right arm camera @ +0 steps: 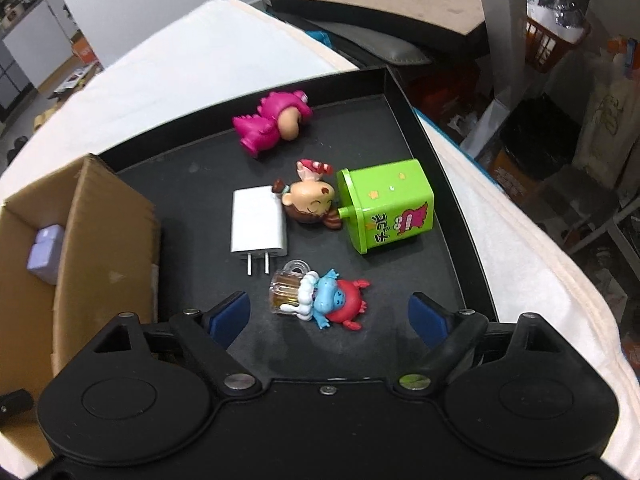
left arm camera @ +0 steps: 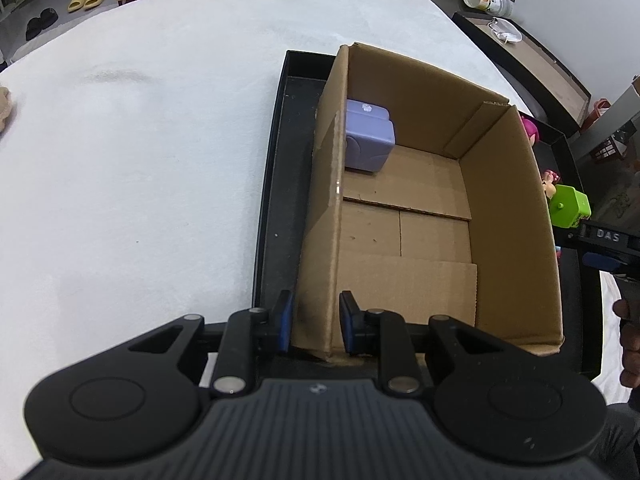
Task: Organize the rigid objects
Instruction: 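Move the right tool to the blue-red figure with clear cup, then grasp the blue-red figure with the right tool and carry it over the box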
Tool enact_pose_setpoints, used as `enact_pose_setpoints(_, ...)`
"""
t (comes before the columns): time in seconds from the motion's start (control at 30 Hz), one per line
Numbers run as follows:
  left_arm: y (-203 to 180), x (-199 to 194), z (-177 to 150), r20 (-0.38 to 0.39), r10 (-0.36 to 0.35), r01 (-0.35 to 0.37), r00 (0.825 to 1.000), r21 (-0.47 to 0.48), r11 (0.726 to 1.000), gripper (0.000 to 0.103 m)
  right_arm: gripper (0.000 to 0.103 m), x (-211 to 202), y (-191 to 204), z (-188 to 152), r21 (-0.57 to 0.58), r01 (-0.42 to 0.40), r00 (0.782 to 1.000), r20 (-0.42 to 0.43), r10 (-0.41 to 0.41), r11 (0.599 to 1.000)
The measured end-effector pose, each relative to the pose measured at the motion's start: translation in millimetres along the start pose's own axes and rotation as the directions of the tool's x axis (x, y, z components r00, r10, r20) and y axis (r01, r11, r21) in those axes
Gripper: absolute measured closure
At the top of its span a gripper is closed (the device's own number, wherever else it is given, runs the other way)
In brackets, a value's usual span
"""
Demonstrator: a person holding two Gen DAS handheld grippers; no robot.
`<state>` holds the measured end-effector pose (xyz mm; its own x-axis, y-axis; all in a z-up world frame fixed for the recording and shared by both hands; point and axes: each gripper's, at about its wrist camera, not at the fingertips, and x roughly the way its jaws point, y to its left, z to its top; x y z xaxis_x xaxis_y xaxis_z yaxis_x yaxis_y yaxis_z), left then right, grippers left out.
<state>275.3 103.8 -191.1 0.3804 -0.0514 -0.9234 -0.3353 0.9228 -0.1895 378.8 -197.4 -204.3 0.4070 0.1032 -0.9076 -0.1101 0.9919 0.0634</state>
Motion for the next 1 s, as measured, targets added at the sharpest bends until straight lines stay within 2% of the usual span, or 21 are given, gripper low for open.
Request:
enact_pose_setpoints(0.13,-3,1,0,0.001,0.001,-0.001,1.000,0.006,1.000,0.080,0.013,11,4,1,0.023,0.037,0.999,-0.019,-0.036,0.999)
enact_pose_setpoints(0.3,-1,1,-1,-0.005,-0.004,0.004,1.000,0.002,1.000,0.080,0.014,22,13,2,0.021,0.070,0.997,-0.036,-0.069,0.997)
enact_pose_setpoints(0.37,0,1,-1,-0.004,-0.007,0.007,1.000,0.003,1.000,0.080,0.027,25,17,0,0.000,0.094,0.995,-0.038,-0.094,0.996)
enact_pose_setpoints(0.4,0,0,-1,-0.003,-0.008,0.008,1.000,0.004,1.000,0.080,0.045,26,17,-1,0.002,0.085,0.995,-0.049,-0.085,0.996)
enact_pose_setpoints(0.6,4,1,0,-0.003,-0.022,0.022,1.000,-0.005,1.000,0.080,0.044,18,14,-7,0.002,0.053,0.997,-0.049,-0.053,0.999)
enact_pose_setpoints(1.0,9,-8,-3,0.017,-0.047,0.047,0.999,-0.002,0.999,0.080,0.045,-27,23,-12,-0.024,0.030,0.999,0.015,-0.029,0.999)
